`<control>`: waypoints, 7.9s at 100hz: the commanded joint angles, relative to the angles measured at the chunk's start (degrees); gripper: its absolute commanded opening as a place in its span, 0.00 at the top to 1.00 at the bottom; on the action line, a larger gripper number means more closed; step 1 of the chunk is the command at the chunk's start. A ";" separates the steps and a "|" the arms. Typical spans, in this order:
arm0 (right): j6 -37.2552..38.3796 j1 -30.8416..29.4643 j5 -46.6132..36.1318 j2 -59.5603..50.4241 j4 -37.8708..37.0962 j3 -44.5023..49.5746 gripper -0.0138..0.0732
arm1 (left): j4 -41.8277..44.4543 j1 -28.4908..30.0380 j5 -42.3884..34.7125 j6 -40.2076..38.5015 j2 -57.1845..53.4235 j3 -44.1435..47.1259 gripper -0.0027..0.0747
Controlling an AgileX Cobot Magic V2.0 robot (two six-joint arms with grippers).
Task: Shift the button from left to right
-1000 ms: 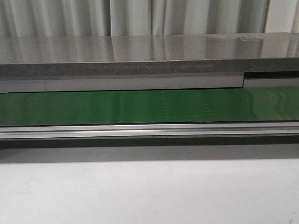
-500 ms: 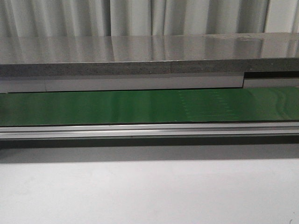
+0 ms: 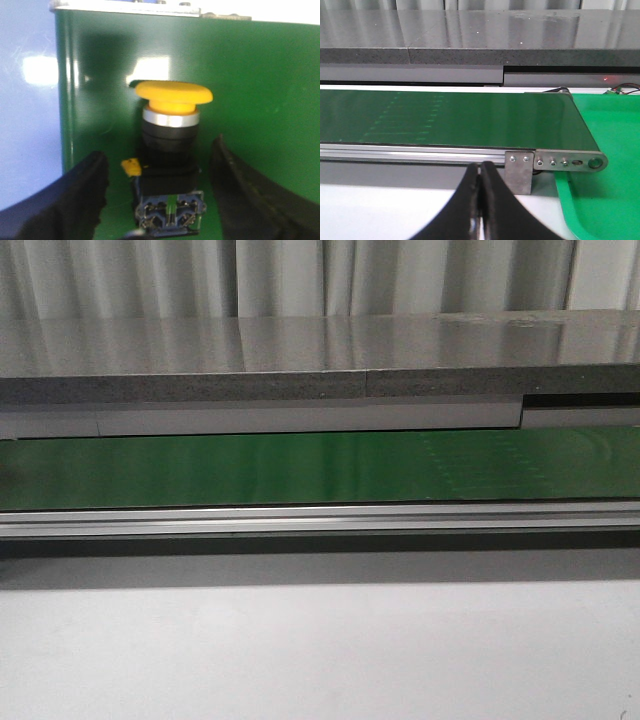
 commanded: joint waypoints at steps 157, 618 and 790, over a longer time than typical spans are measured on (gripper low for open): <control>0.03 -0.07 -4.80 -1.20 0.20 -0.86 0.92 | -6.30 -13.46 -43.62 3.22 -82.54 60.55 0.27; -6.74 9.42 22.05 86.63 11.22 -66.50 0.11 | -6.44 -13.46 -57.38 3.22 -92.27 69.49 0.99; -8.09 -24.70 32.28 100.25 -0.79 -85.98 0.92 | -6.44 -13.46 -57.38 3.22 -92.27 69.49 0.99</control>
